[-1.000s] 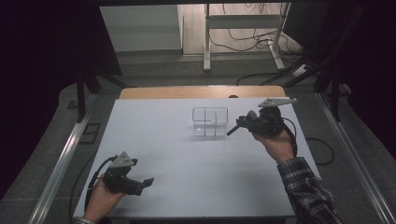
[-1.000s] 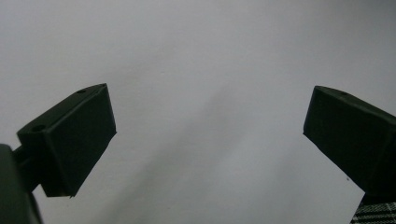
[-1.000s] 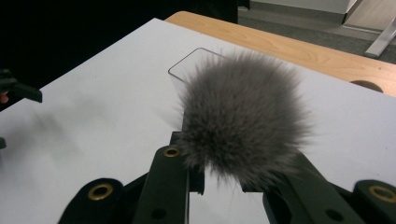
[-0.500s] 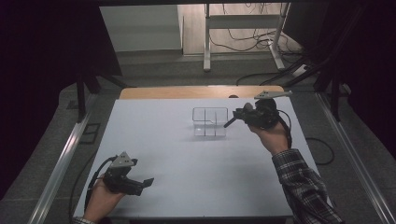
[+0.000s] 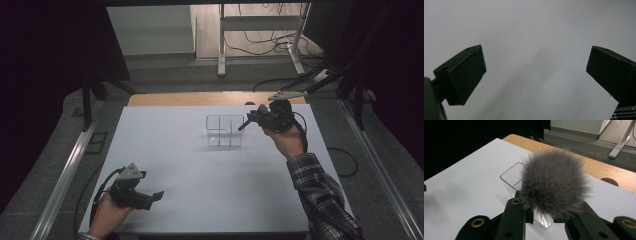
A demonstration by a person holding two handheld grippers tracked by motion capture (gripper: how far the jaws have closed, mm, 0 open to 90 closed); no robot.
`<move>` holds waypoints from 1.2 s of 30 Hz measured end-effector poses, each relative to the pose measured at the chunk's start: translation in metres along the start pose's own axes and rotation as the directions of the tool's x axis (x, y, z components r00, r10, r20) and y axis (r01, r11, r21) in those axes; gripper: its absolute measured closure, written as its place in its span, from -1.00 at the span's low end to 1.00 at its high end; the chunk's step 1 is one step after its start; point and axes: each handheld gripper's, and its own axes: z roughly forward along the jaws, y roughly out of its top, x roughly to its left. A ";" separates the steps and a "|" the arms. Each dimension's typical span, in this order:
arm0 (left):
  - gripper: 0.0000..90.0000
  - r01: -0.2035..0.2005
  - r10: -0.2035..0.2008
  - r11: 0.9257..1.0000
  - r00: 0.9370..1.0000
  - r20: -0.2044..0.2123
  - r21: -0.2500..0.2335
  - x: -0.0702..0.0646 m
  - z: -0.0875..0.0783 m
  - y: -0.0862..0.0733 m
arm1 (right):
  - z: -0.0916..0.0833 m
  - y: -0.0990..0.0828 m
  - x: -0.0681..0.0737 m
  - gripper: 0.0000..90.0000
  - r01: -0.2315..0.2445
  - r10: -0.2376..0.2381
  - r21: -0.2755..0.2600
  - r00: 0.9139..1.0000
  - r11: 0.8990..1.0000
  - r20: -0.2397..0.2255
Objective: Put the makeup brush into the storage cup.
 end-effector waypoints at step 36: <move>-0.94 0.003 -0.003 1.000 0.998 -0.060 0.001 0.001 -0.017 -0.017 | 0.044 -0.005 -0.013 0.69 -0.001 0.000 0.029 0.999 1.000 0.050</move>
